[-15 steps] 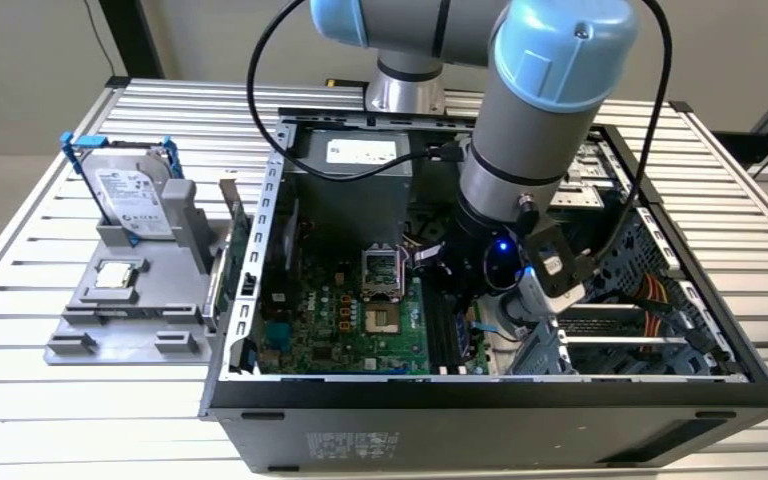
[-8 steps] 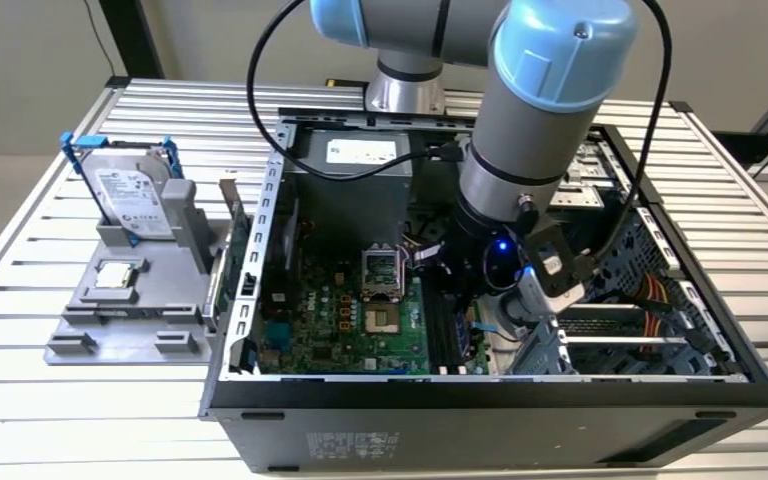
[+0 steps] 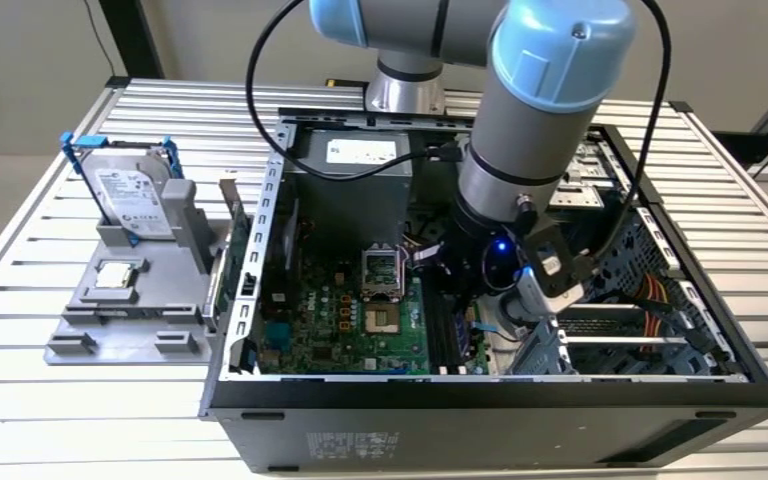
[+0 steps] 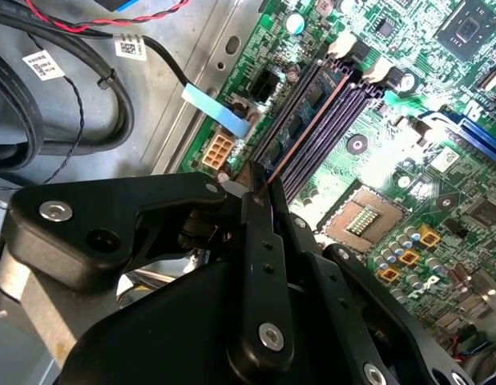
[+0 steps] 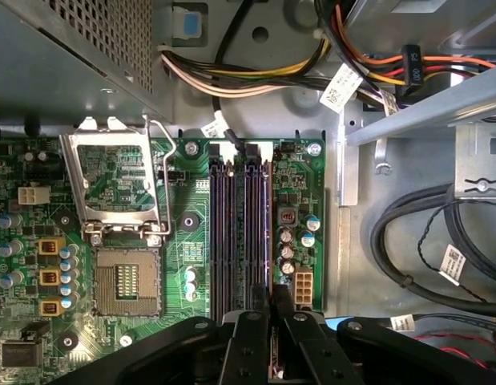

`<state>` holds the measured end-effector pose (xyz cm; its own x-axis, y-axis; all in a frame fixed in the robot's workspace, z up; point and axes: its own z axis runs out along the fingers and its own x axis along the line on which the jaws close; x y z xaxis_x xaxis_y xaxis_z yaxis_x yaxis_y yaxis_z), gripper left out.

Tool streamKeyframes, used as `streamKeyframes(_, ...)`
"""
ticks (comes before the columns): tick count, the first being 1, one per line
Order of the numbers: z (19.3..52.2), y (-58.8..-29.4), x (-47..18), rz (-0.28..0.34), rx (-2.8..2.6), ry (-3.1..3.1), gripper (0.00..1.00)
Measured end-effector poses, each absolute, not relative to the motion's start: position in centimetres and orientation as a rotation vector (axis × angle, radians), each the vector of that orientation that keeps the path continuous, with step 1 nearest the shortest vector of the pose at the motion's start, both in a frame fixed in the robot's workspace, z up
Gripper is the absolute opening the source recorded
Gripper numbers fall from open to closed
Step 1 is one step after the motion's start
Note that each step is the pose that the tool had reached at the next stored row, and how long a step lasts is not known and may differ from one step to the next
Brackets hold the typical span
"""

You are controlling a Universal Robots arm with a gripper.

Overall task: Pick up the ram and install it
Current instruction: 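Insert the ram into the slot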

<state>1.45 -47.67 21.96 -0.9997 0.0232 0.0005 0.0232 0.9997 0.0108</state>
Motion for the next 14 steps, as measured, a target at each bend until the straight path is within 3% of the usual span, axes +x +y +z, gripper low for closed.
streamKeyframes(14,21.69,-47.98,1.33,-0.019,-0.038,-3.144,0.0)
